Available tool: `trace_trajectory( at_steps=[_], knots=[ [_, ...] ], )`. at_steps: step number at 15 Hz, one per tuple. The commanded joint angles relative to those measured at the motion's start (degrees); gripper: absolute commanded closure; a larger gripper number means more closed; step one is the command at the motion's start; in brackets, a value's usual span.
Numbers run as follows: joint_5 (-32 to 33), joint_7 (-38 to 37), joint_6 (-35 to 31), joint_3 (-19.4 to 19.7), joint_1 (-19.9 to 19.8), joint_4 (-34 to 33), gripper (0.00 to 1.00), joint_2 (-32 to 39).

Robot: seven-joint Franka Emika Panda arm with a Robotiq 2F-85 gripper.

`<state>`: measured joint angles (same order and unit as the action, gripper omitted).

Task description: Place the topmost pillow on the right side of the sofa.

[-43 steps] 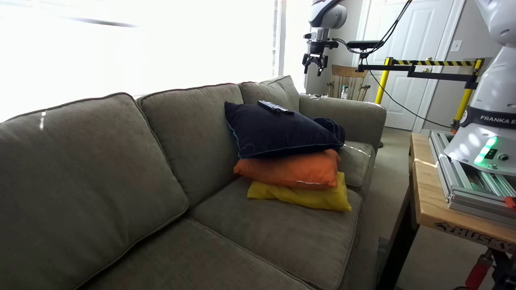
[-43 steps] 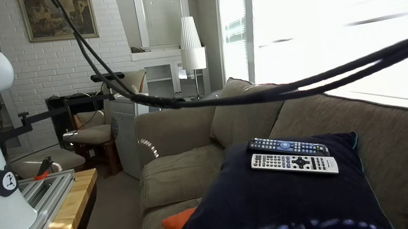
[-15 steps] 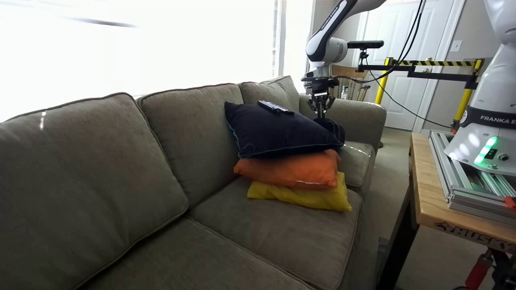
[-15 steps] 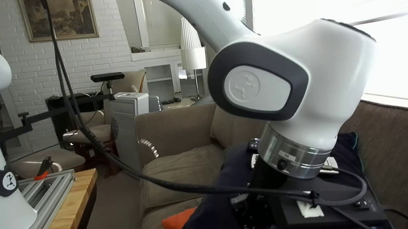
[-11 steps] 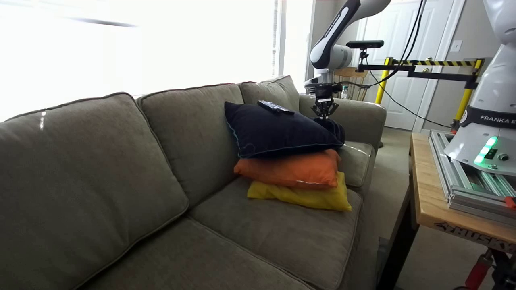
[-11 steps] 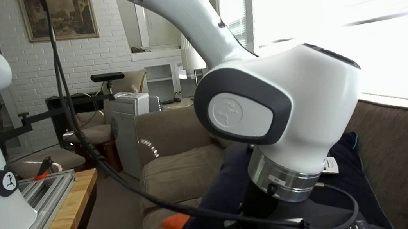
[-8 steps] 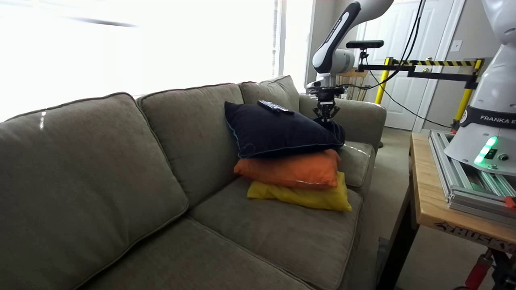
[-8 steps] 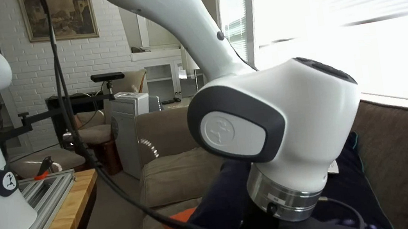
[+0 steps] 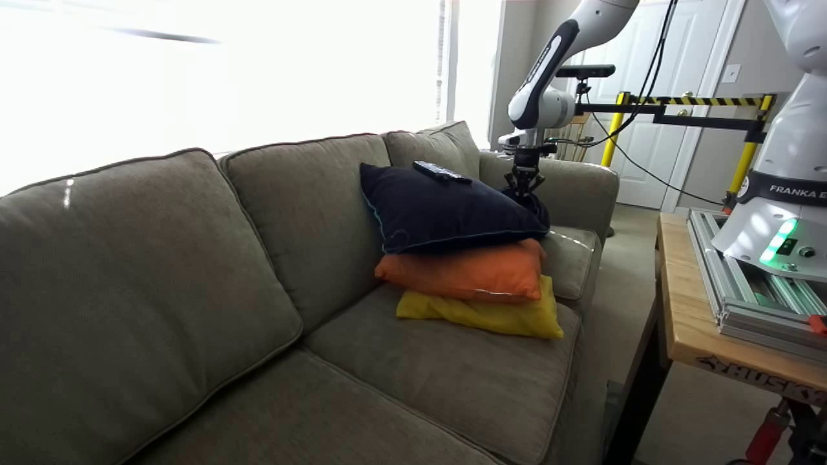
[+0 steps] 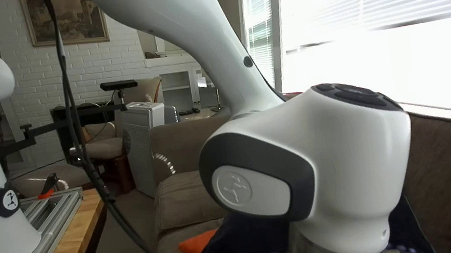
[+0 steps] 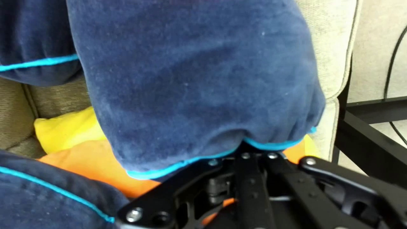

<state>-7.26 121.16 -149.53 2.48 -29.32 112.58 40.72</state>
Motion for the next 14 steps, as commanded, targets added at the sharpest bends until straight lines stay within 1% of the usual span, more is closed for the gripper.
trace_trajectory(
  at_steps=[1,7,14],
  knots=[
    [1.8,0.4,-4.5,1.0,-1.4,-3.8,1.00,2.6],
    [4.1,-0.7,-6.5,3.8,-1.3,-6.3,1.00,3.0],
    [7.1,-4.6,-10.1,7.6,-0.4,-10.6,1.00,4.6]
  ],
)
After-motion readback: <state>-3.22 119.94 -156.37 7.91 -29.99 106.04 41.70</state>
